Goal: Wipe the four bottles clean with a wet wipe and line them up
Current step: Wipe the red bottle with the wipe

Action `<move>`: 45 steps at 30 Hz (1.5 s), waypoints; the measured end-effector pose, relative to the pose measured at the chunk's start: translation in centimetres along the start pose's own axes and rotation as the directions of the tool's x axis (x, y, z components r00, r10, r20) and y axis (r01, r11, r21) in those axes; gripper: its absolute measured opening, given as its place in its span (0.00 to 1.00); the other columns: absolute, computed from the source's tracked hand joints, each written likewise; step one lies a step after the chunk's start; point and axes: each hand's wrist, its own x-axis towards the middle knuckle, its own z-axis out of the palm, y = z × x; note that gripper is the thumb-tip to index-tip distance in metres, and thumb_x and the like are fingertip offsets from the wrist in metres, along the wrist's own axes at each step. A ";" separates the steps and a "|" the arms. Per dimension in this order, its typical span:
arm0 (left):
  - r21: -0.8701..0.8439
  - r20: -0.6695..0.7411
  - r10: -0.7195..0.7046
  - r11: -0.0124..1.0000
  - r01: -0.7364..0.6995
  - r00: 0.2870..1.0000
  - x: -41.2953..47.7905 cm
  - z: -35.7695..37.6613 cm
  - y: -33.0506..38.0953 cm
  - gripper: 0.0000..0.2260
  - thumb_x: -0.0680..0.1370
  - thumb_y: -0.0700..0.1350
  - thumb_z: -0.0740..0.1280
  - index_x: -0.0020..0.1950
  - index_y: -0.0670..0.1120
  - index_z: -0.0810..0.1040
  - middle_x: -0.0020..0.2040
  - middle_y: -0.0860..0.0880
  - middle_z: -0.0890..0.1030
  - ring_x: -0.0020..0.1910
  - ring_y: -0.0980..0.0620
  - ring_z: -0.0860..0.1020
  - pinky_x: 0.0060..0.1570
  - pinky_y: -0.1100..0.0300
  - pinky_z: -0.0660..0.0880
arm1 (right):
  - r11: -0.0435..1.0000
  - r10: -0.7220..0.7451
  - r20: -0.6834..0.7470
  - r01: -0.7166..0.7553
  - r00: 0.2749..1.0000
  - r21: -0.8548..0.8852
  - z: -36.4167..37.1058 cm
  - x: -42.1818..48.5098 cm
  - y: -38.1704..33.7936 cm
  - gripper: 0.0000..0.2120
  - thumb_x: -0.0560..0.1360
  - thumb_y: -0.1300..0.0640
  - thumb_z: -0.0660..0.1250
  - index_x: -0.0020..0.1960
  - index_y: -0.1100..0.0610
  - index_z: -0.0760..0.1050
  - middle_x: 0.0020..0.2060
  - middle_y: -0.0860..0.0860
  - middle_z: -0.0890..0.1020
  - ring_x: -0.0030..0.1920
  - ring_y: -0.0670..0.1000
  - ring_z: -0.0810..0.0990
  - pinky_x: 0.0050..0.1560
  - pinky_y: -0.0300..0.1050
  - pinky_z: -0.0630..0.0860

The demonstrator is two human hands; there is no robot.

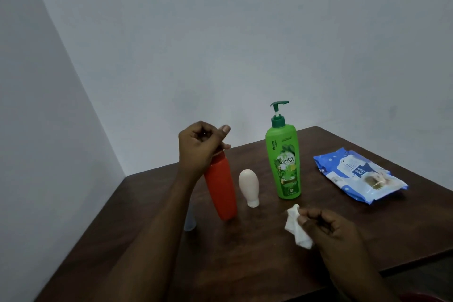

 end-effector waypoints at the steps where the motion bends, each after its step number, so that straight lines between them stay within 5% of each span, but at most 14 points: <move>1: 0.023 -0.004 -0.003 1.000 0.003 1.000 0.0 -0.1 -0.5 0.14 0.77 0.41 0.77 0.41 0.32 0.77 0.34 0.32 0.81 0.34 0.40 0.87 0.36 0.51 0.84 | 1.000 0.001 -0.005 -0.001 1.000 0.010 0.1 0.0 0.2 0.10 0.73 0.73 0.70 0.44 0.59 0.84 0.39 0.50 0.88 0.37 0.44 0.85 0.37 0.34 0.80; 8: 0.015 0.015 -0.088 0.996 0.088 0.996 1.5 -0.1 -2.4 0.11 0.78 0.42 0.76 0.45 0.35 0.80 0.37 0.35 0.85 0.40 0.40 0.88 0.42 0.50 0.84 | 0.999 -0.046 0.004 0.046 0.999 0.013 -0.2 1.0 0.3 0.10 0.72 0.75 0.71 0.43 0.62 0.84 0.37 0.49 0.88 0.36 0.41 0.85 0.35 0.31 0.78; 12: -0.037 0.112 -0.204 0.977 0.209 0.973 1.6 -0.9 -3.0 0.17 0.82 0.50 0.71 0.49 0.33 0.80 0.42 0.36 0.85 0.44 0.38 0.88 0.49 0.46 0.85 | 0.999 -0.042 0.009 0.042 0.999 0.027 -0.2 1.0 0.6 0.10 0.73 0.73 0.70 0.44 0.60 0.84 0.38 0.51 0.88 0.37 0.44 0.85 0.37 0.33 0.80; 17: -0.201 0.065 -0.415 0.885 0.419 0.907 0.7 -1.3 -3.6 0.16 0.81 0.52 0.71 0.48 0.39 0.81 0.36 0.42 0.80 0.36 0.39 0.84 0.44 0.48 0.82 | 0.999 -0.037 0.027 0.037 0.999 0.008 -0.2 0.8 0.5 0.09 0.73 0.73 0.70 0.45 0.61 0.84 0.39 0.51 0.88 0.38 0.44 0.85 0.37 0.33 0.80; 20: -0.267 -0.025 -0.437 0.870 0.415 0.899 0.3 -0.8 -3.4 0.15 0.82 0.51 0.71 0.44 0.40 0.80 0.32 0.44 0.78 0.29 0.44 0.80 0.38 0.51 0.81 | 0.999 -0.039 0.025 0.039 0.999 -0.005 -0.1 0.7 0.6 0.08 0.73 0.73 0.71 0.45 0.61 0.84 0.39 0.50 0.88 0.39 0.45 0.85 0.37 0.33 0.79; 24: -0.243 -0.200 -0.404 0.903 0.355 0.893 0.5 -0.1 -3.3 0.16 0.83 0.50 0.70 0.40 0.40 0.80 0.30 0.45 0.77 0.33 0.41 0.76 0.41 0.46 0.80 | 0.999 -0.033 0.023 0.034 0.999 -0.012 -0.2 0.8 0.8 0.09 0.72 0.73 0.71 0.44 0.60 0.84 0.39 0.50 0.88 0.39 0.44 0.85 0.38 0.34 0.80; 30: -0.163 -0.240 -0.352 0.933 0.320 0.905 0.5 0.0 -2.6 0.20 0.85 0.52 0.66 0.40 0.40 0.80 0.30 0.45 0.78 0.30 0.51 0.77 0.39 0.51 0.78 | 0.999 -0.044 0.022 0.044 0.999 -0.002 -0.1 0.9 0.6 0.10 0.71 0.74 0.71 0.43 0.60 0.84 0.37 0.50 0.87 0.39 0.43 0.85 0.37 0.31 0.79; 35: 0.176 -0.178 -0.184 0.961 0.216 0.967 0.1 -0.6 -1.8 0.27 0.85 0.60 0.60 0.39 0.40 0.81 0.37 0.44 0.83 0.35 0.51 0.83 0.43 0.51 0.82 | 0.999 -0.049 0.035 0.048 0.998 0.007 -0.3 0.9 0.7 0.09 0.72 0.73 0.71 0.44 0.61 0.84 0.39 0.50 0.88 0.38 0.43 0.85 0.37 0.33 0.79; 38: 0.660 0.016 -0.030 0.751 0.011 0.999 -0.2 -1.1 -0.6 0.28 0.81 0.69 0.59 0.41 0.46 0.80 0.44 0.49 0.79 0.46 0.51 0.79 0.48 0.49 0.79 | 0.999 -0.040 0.038 0.039 0.998 0.017 -0.3 1.1 0.8 0.09 0.73 0.73 0.71 0.44 0.60 0.84 0.39 0.52 0.88 0.38 0.44 0.85 0.37 0.33 0.79; 41: 0.909 0.091 -0.130 0.417 -0.028 0.987 -0.4 -1.5 0.9 0.28 0.78 0.73 0.58 0.45 0.48 0.79 0.47 0.50 0.74 0.47 0.50 0.76 0.47 0.52 0.76 | 0.999 -0.039 0.046 0.039 0.998 0.001 -0.2 1.1 0.9 0.09 0.73 0.71 0.71 0.45 0.58 0.84 0.40 0.51 0.88 0.41 0.48 0.86 0.39 0.34 0.81; 45: 0.902 0.138 -0.293 0.432 0.003 0.946 -0.2 -1.8 1.9 0.22 0.79 0.65 0.65 0.46 0.46 0.81 0.47 0.48 0.77 0.45 0.49 0.79 0.38 0.57 0.71 | 0.999 -0.032 0.061 0.032 0.998 0.007 -0.2 0.8 0.7 0.09 0.74 0.70 0.71 0.46 0.58 0.84 0.40 0.50 0.88 0.42 0.48 0.86 0.40 0.35 0.81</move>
